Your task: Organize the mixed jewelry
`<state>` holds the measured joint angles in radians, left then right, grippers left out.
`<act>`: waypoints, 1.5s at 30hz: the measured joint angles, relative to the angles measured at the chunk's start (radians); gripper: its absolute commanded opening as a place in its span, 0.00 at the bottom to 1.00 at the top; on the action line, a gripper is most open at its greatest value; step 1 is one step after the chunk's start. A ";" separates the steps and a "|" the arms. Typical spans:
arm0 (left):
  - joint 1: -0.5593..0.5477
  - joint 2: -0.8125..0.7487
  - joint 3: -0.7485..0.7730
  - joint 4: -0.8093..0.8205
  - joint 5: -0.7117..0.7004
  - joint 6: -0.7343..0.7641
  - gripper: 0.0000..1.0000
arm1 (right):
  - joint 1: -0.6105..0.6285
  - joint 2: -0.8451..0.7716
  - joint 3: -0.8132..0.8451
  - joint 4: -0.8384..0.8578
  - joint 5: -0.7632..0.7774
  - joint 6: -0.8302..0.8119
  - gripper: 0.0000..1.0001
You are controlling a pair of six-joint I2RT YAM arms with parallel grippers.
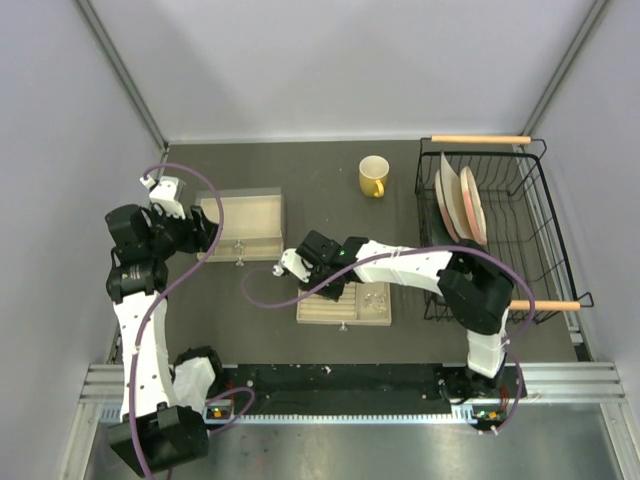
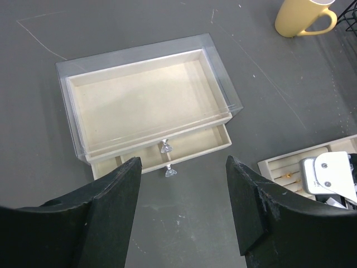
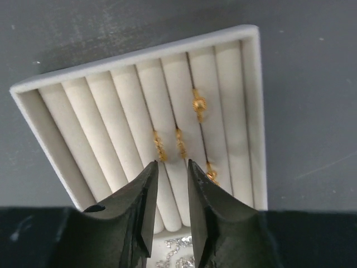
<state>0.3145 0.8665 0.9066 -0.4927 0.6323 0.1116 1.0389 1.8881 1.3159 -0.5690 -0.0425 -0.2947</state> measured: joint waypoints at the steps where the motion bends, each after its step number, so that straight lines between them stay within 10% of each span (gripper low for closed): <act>1: 0.000 0.000 0.000 0.000 0.001 0.000 0.67 | 0.000 -0.006 0.000 -0.005 0.010 0.000 0.34; 7: 0.000 0.001 0.002 -0.002 0.003 -0.002 0.68 | 0.000 -0.082 0.001 -0.046 0.074 -0.011 0.52; 21: 0.009 0.023 0.029 -0.025 -0.013 -0.027 0.68 | 0.000 -0.417 -0.249 -0.117 0.056 -0.059 0.54; 45: 0.015 0.063 0.029 -0.032 -0.077 -0.067 0.68 | 0.000 -0.451 -0.463 -0.008 0.011 -0.061 0.56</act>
<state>0.3298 0.9298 0.9360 -0.5243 0.5556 0.0448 1.0389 1.4372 0.8524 -0.5774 -0.0311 -0.3557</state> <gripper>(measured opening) 0.678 0.557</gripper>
